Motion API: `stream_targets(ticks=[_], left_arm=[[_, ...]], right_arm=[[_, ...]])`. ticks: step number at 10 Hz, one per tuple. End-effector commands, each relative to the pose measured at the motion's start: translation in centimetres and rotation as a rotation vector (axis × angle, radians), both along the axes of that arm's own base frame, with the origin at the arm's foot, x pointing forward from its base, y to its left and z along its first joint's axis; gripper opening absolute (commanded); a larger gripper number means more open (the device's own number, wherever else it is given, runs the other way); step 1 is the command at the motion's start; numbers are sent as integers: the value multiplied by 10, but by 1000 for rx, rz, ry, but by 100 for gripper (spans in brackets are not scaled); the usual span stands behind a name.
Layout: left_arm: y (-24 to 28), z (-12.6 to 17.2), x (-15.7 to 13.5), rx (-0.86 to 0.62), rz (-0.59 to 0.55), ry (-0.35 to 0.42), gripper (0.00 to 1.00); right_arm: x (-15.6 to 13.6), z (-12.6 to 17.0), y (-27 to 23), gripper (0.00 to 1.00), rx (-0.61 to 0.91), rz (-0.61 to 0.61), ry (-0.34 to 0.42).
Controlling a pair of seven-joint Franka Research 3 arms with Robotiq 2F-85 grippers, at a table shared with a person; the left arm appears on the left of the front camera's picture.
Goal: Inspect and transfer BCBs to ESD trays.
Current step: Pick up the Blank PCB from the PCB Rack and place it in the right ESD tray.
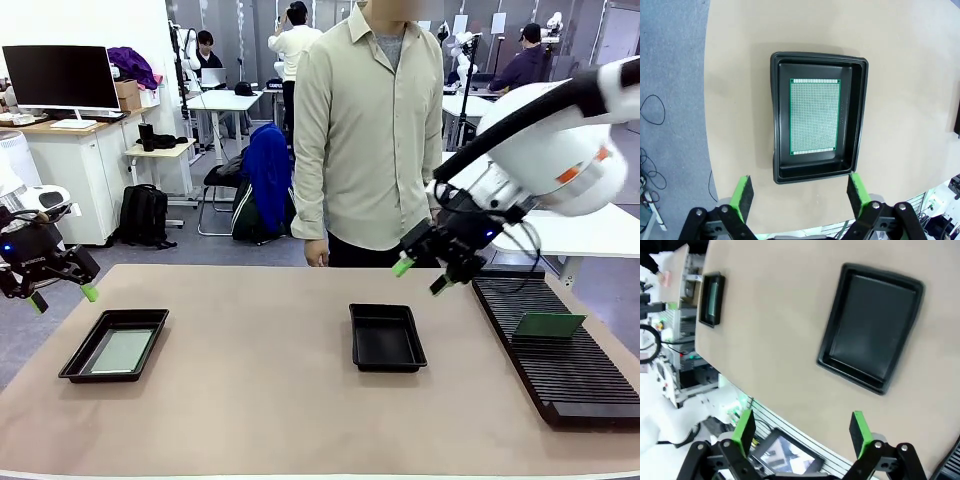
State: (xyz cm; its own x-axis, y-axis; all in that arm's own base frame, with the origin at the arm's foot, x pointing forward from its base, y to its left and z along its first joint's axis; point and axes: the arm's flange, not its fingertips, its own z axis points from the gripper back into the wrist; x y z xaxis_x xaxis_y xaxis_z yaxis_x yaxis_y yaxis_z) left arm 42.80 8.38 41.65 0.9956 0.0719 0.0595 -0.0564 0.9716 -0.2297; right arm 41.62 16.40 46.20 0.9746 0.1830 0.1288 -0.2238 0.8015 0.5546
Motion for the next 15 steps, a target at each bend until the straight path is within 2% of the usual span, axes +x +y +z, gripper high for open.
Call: stream_targets(ticks=[1,6,9,12,15], left_arm=[[1,-2,2,-5,-12,-14,100],[1,-2,2,-5,-12,-14,100],[1,-2,2,-5,-12,-14,100],[1,-2,2,-5,-12,-14,100],[1,-2,2,-5,-12,-14,100]], right_arm=[[-10,27,-24,100,-76,64,-60],[-17,85,-88,100,-253,312,-245],[-24,106,-114,100,-432,560,-352],[-27,117,-129,100,-501,753,-380],[-34,124,-152,100,-544,995,-379]])
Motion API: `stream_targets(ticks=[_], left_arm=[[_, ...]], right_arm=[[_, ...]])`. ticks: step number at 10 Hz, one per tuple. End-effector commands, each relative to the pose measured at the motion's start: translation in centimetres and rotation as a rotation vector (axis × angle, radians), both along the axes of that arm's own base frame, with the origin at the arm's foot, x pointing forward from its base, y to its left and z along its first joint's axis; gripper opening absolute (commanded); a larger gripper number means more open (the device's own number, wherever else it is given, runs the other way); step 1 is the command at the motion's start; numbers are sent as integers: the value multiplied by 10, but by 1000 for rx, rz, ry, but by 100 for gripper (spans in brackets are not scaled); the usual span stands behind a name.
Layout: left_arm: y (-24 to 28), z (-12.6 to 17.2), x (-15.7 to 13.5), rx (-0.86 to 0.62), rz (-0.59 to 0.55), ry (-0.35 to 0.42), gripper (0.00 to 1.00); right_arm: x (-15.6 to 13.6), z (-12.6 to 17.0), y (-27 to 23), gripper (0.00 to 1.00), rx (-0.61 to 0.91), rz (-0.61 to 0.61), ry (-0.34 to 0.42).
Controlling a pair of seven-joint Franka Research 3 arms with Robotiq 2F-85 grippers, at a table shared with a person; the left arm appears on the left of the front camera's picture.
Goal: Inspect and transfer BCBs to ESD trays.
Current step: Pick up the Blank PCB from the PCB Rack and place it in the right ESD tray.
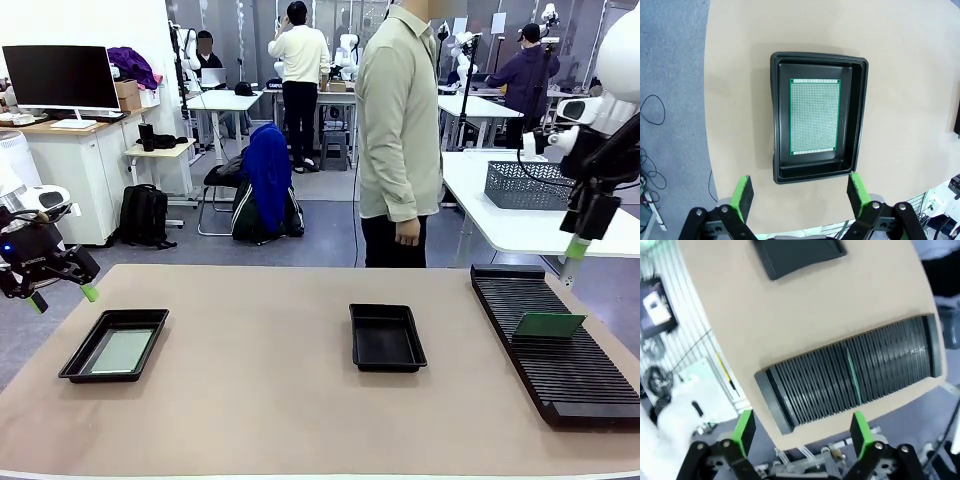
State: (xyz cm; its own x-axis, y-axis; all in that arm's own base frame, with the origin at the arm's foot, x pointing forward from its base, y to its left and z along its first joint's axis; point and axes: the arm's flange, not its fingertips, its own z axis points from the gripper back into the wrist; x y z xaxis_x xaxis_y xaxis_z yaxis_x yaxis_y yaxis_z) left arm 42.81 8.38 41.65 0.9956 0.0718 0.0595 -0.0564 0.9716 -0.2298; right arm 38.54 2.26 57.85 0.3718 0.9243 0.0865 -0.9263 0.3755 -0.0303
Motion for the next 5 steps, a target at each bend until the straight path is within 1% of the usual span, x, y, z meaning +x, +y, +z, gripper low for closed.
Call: stream_targets(ticks=[1,2,5], left_arm=[[1,-2,1,-5,-12,-14,100],[1,-2,1,-5,-12,-14,100],[1,-2,1,-5,-12,-14,100]], right_arm=[[-5,9,-20,100,-33,133,2],[-6,10,-29,100,-34,196,3],[-9,9,-59,100,15,328,-25]])
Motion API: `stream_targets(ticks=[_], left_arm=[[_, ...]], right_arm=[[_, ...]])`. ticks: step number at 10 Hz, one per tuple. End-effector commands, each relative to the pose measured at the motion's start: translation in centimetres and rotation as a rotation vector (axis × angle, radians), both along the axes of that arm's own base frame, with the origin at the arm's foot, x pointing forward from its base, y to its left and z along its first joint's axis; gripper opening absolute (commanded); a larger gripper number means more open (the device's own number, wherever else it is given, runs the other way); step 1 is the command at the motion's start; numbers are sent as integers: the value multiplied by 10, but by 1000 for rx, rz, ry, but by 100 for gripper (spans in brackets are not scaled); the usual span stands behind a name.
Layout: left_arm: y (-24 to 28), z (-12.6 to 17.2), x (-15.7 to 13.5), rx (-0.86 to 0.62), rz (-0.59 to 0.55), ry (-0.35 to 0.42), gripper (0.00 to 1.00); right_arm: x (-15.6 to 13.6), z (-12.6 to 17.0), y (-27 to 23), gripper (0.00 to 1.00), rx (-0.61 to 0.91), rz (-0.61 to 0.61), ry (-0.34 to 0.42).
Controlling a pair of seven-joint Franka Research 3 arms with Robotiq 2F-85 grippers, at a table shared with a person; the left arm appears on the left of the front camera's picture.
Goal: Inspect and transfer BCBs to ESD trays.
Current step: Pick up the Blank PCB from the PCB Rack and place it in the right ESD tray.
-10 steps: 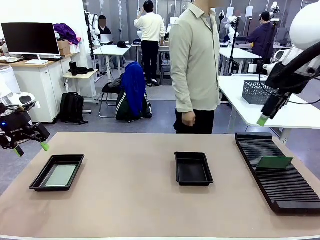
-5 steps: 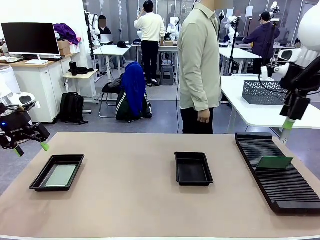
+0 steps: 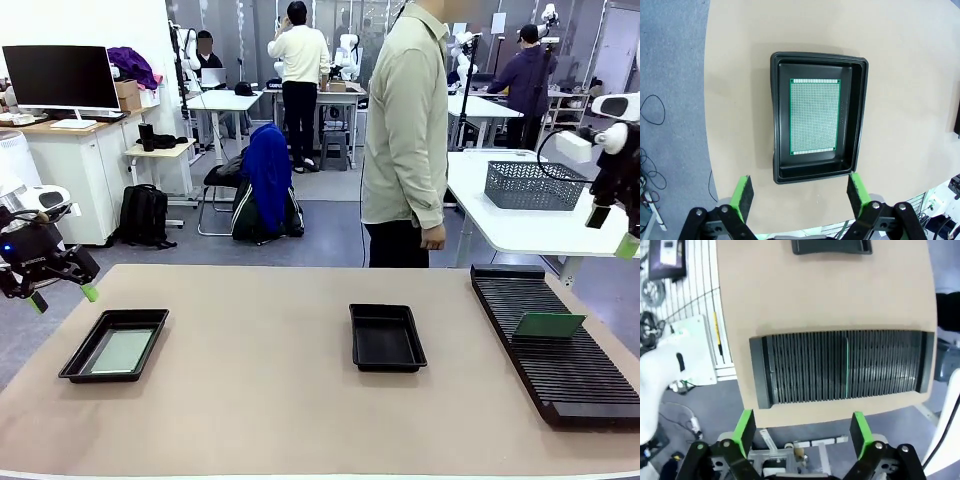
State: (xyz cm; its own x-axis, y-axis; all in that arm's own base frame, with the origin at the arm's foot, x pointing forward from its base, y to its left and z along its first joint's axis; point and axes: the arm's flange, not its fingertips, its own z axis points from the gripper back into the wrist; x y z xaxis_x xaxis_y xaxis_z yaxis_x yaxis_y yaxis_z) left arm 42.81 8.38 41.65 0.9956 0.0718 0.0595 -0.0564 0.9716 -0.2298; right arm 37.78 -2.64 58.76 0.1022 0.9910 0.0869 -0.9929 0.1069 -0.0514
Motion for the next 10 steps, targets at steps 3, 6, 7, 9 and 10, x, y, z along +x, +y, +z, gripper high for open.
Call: stream_targets(ticks=[3,6,7,9,10], left_arm=[[1,-2,1,-5,-12,-14,100],[1,-2,1,-5,-12,-14,100],[1,-2,1,-5,-12,-14,100],[1,-2,1,-5,-12,-14,100],[1,-2,1,-5,-12,-14,100]], right_arm=[[1,-5,-29,100,9,92,-4],[5,-9,-35,100,-5,111,-35],[1,-4,-29,100,16,88,-9],[1,-4,-29,100,16,88,-9],[1,-4,-29,100,16,88,-9]])
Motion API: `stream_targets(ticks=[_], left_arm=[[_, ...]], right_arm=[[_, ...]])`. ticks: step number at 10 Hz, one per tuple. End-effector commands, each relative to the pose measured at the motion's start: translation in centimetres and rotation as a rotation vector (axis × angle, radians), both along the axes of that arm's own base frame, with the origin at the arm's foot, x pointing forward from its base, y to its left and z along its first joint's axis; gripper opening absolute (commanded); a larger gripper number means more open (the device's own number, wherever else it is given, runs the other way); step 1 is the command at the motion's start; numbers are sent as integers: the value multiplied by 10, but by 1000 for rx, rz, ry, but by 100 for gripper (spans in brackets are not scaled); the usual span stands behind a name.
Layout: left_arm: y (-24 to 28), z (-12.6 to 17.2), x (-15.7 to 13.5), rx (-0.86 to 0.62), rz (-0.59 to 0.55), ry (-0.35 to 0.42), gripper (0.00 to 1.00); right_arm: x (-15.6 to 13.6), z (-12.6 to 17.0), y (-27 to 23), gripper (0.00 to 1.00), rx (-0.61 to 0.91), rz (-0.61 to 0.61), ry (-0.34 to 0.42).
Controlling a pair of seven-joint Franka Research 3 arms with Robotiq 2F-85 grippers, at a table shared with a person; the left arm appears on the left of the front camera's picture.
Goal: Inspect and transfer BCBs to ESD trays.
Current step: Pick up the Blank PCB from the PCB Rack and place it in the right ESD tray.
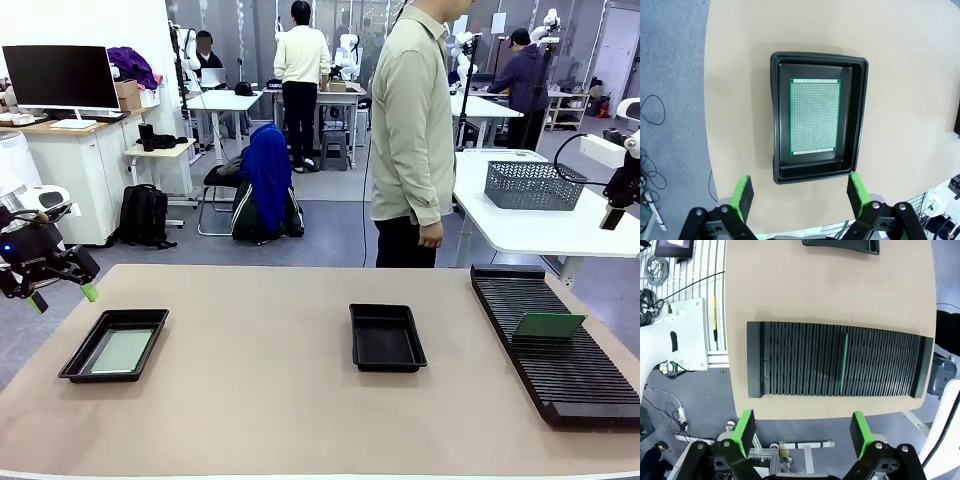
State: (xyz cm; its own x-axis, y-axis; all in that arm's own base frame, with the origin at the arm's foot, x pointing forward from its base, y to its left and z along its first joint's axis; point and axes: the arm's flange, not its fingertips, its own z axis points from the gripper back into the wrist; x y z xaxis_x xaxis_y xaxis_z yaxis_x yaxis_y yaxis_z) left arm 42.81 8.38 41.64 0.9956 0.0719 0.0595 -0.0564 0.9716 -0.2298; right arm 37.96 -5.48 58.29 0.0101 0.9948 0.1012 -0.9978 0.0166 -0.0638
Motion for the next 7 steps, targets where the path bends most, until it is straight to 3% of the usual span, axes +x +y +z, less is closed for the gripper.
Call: stream_targets(ticks=[1,5,7], left_arm=[[1,-2,1,-5,-12,-14,100],[1,-2,1,-5,-12,-14,100],[1,-2,1,-5,-12,-14,100]], right_arm=[[-1,0,0,100,2,-4,5],[0,0,0,100,0,0,0],[9,-16,0,100,-5,25,-26]])
